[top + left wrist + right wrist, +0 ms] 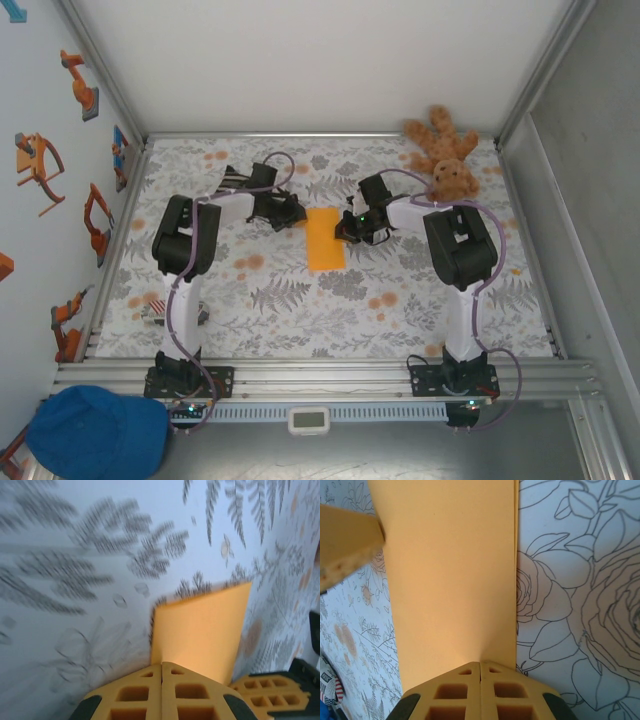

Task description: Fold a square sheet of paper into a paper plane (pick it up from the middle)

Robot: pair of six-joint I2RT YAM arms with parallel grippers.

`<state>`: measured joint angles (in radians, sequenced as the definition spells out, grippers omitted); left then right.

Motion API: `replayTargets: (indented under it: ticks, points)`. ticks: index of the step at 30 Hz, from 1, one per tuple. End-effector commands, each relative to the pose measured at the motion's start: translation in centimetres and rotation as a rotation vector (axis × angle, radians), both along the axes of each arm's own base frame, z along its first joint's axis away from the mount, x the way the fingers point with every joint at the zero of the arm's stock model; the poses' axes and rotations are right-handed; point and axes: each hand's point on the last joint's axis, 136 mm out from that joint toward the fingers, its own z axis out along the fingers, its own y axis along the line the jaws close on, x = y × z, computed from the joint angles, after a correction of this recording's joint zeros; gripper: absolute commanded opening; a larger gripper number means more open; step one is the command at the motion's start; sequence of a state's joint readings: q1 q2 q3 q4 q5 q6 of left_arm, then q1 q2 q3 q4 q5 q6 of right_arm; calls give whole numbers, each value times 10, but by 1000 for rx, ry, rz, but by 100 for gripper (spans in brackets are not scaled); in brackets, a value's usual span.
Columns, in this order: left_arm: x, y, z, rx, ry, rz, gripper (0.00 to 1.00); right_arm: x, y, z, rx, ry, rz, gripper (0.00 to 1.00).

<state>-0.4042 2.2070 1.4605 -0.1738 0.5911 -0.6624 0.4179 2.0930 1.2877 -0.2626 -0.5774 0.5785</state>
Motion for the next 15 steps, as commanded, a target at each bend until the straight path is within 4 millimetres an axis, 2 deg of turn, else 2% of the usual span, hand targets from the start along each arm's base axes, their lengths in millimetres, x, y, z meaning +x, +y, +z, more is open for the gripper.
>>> replayTargets:
  ticks: [1,5,7,10,12,15]
  points:
    - [16,20,1,77,-29,20,0,-53,-95,-95,-428,242,-111,0]
    - [24,27,33,62,-87,61,0,-34,-78,-74,-338,197,-131,0]
    - [19,27,48,43,-101,75,0,-16,-63,-49,-261,153,-146,0]
    - [2,21,58,11,-100,92,0,15,-38,4,-106,50,-172,1]
    - [-13,12,61,-10,-84,86,1,30,-21,43,6,-17,-177,7]
    - [-33,-12,63,-51,-48,46,5,34,-16,76,72,-81,-184,19]
